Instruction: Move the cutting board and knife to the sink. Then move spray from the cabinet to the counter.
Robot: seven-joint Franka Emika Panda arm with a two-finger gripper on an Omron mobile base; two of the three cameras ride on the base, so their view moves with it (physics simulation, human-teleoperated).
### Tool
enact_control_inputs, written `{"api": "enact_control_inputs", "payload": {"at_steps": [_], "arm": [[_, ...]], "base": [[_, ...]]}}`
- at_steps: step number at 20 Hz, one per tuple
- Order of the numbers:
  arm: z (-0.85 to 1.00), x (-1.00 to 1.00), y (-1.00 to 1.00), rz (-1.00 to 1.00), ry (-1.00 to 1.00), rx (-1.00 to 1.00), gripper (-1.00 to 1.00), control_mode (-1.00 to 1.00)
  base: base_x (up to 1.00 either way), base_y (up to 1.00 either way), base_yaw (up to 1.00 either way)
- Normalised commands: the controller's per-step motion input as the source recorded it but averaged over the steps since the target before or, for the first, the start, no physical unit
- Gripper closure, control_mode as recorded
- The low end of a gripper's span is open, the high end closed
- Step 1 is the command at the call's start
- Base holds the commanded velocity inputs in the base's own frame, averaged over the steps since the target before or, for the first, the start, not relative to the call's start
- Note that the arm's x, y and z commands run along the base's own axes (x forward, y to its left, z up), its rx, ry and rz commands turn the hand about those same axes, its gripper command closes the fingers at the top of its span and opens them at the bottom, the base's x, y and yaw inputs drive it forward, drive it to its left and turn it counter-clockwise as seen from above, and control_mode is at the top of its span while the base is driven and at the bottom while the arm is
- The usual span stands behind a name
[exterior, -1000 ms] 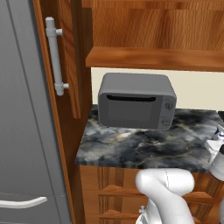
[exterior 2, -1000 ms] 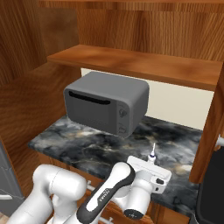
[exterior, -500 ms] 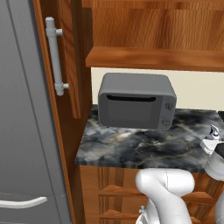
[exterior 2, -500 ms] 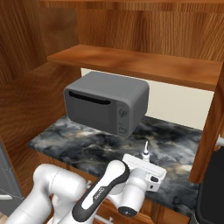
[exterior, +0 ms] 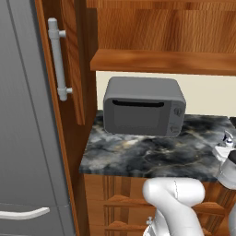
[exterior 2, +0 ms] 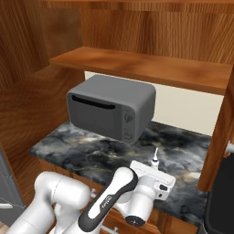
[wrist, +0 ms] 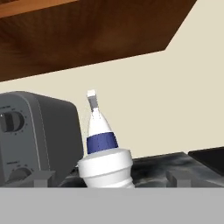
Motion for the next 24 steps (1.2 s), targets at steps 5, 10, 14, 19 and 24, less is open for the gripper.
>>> {"api": "enact_control_inputs", "payload": {"at_steps": [5, 10, 14, 19, 24], "arm": [[0.00, 0.00, -0.02, 0.00, -0.04, 0.01, -1.00, -1.00], [0.02, -0.12, -0.10, 0.00, -0.09, 0.03, -1.00, -1.00], [0.01, -0.26, -0.11, 0.00, -0.12, 0.04, -1.00, -1.00], [0.05, -0.21, -0.10, 0.00, -0.09, 0.04, -1.00, -1.00], [0.06, -0.18, -0.09, 0.00, -0.09, 0.04, -1.00, -1.00]], "base": [[0.00, 0.00, 0.00], [0.00, 0.00, 0.00], [0.00, 0.00, 0.00], [0.00, 0.00, 0.00], [0.00, 0.00, 0.00]]}}
